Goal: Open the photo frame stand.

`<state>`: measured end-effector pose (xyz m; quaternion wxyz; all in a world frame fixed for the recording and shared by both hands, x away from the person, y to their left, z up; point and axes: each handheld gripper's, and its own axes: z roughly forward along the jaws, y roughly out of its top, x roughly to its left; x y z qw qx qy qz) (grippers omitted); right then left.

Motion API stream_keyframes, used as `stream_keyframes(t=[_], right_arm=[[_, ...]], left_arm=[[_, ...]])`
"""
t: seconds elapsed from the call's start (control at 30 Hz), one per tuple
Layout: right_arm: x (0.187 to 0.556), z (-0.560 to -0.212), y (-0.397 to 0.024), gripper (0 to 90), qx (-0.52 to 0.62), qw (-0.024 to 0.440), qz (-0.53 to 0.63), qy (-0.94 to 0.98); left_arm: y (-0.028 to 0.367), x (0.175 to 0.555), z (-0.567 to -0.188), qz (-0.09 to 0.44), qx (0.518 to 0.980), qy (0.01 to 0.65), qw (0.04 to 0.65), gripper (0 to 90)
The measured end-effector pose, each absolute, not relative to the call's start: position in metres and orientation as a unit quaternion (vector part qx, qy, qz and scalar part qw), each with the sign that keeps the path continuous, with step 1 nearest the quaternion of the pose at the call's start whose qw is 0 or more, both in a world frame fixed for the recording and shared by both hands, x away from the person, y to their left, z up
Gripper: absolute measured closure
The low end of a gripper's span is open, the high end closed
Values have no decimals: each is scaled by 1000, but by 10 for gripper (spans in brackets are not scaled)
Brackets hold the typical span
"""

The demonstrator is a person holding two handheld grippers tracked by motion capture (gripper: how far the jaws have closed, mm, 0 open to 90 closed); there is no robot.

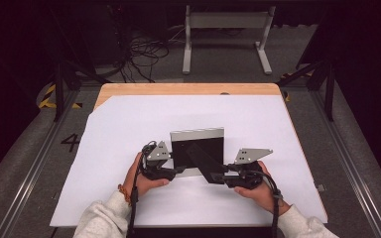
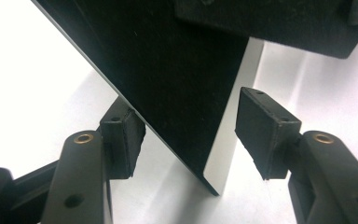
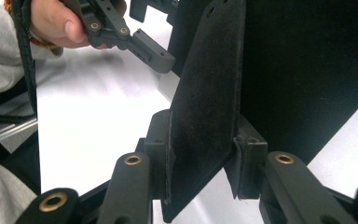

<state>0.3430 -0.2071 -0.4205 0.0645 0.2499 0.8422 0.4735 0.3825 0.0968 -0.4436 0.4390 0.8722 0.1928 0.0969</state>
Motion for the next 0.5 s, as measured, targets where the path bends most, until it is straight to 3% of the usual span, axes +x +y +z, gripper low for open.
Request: stream_keyframes(t=[0.17, 0.5], right_arm=[[339, -421, -207, 666, 244, 67, 469, 846], [337, -422, -207, 673, 233, 71, 462, 853]], left_arm=[[93, 381, -447, 94, 879, 190, 428, 440], [88, 378, -460, 97, 895, 182, 396, 544]])
